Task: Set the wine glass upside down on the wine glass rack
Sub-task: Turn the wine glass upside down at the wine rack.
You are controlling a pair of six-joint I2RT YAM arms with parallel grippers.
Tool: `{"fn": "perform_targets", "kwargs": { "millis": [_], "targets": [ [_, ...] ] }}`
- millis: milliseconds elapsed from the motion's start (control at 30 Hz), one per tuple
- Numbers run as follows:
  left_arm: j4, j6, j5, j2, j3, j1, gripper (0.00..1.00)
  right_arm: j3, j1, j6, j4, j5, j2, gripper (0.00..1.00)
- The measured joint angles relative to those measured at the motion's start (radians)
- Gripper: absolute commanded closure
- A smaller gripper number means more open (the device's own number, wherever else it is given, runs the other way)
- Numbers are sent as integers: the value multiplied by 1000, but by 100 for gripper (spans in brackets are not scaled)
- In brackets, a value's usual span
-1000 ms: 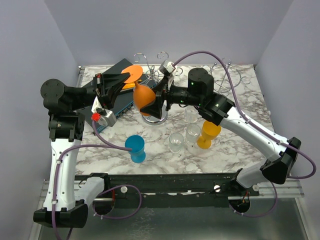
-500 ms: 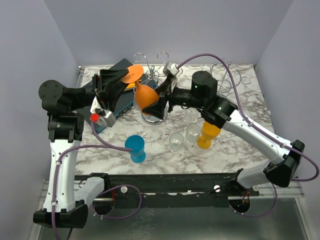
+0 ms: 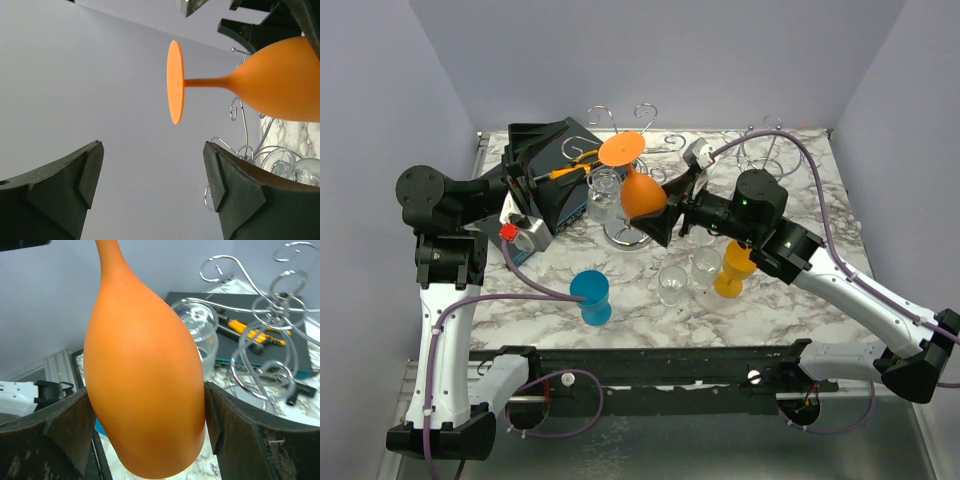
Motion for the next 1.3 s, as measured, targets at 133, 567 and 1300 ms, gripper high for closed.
{"fn": "perform_targets", "kwargs": {
  "millis": [133,567,1300],
  "targets": [
    [4,-84,-60,2,0,0,7,-69,0,0,-5,95,-69,20],
    [-163,-409,-404,41,1,0,8,-271,-29,10,-11,352,-215,20],
    [-275,-442,-517,-2,-86,0,9,-283,-171,19,98,332,-55,21]
  ]
}}
